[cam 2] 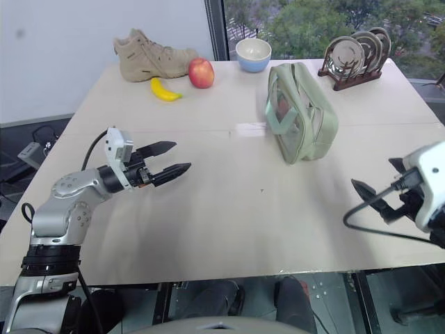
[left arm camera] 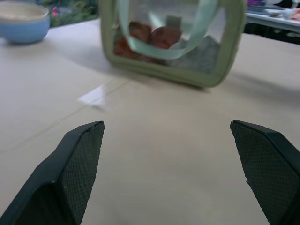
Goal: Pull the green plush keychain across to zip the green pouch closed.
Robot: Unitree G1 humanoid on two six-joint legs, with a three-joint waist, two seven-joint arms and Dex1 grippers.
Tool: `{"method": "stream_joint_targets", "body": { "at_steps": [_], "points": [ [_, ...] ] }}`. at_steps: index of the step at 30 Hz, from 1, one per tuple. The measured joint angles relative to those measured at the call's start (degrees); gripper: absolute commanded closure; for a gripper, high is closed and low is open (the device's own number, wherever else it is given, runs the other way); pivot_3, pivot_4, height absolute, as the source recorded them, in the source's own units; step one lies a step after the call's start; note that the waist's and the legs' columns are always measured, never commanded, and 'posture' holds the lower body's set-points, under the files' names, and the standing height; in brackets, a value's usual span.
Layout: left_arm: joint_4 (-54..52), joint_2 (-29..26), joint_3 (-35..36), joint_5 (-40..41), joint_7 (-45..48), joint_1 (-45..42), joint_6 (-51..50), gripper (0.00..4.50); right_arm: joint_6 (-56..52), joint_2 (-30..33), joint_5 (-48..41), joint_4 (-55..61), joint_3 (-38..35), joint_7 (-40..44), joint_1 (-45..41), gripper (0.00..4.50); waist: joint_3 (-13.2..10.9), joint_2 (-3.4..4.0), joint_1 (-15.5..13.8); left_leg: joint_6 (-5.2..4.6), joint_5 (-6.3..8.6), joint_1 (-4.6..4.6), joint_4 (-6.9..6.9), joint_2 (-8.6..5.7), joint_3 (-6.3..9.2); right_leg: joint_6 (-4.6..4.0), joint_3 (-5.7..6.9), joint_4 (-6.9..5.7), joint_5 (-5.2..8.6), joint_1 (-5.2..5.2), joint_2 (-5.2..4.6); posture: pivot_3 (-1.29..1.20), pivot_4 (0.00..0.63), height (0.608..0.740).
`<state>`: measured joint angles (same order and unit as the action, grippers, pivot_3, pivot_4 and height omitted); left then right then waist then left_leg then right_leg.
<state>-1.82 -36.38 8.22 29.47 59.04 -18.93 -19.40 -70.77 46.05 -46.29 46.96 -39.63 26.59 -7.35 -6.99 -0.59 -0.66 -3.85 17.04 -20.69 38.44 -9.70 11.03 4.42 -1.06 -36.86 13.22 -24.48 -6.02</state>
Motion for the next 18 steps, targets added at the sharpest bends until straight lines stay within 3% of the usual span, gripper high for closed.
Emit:
{"method": "stream_joint_targets", "body": {
  "at_steps": [5, 9, 14, 18],
  "points": [
    [-1.7, 1.2, -2.1, -0.1, 0.9, -1.2, 1.4, 0.01, -7.6, -3.8, -2.7, -7.3, 11.7, -9.3, -22.6, 0.00, 0.0, -0.04, -0.1, 0.00, 0.00, -0.10, -0.06, 0.02, 0.05, -0.01, 0.06, 0.06, 0.00, -0.10, 0.00, 0.00, 0.150, 0.740],
    [-1.8, 2.2, -2.7, -0.3, 0.5, -1.9, 1.9, 0.01, -11.5, -10.4, -0.1, -18.6, 21.7, -14.8, -39.2, 0.00, 0.0, -0.03, 0.2, -0.01, -0.01, -0.18, -0.07, 0.00, 0.00, -0.01, 0.02, 0.07, -0.01, -0.20, -0.02, 0.00, 0.150, 0.740],
    [-1.7, 3.3, -3.8, -0.7, 0.4, -2.1, 2.7, 0.01, -9.0, -15.4, 8.3, -36.9, 32.1, -18.0, -51.8, 0.00, 0.0, -0.03, 0.6, -0.01, -0.01, -0.19, -0.07, -0.02, 0.13, -0.02, 0.17, 0.05, -0.01, -0.19, -0.02, 0.00, 0.150, 0.740],
    [-1.7, 4.5, -3.9, -0.8, -0.5, -2.1, 3.2, 0.01, -1.8, -16.0, 15.6, -50.7, 40.7, -14.9, -54.7, 0.00, 0.0, -0.03, 1.3, -0.01, -0.01, -0.20, -0.02, -0.05, 0.08, -0.02, 0.15, 0.05, -0.01, -0.19, -0.05, 0.00, 0.150, 0.740]
  ]
}}
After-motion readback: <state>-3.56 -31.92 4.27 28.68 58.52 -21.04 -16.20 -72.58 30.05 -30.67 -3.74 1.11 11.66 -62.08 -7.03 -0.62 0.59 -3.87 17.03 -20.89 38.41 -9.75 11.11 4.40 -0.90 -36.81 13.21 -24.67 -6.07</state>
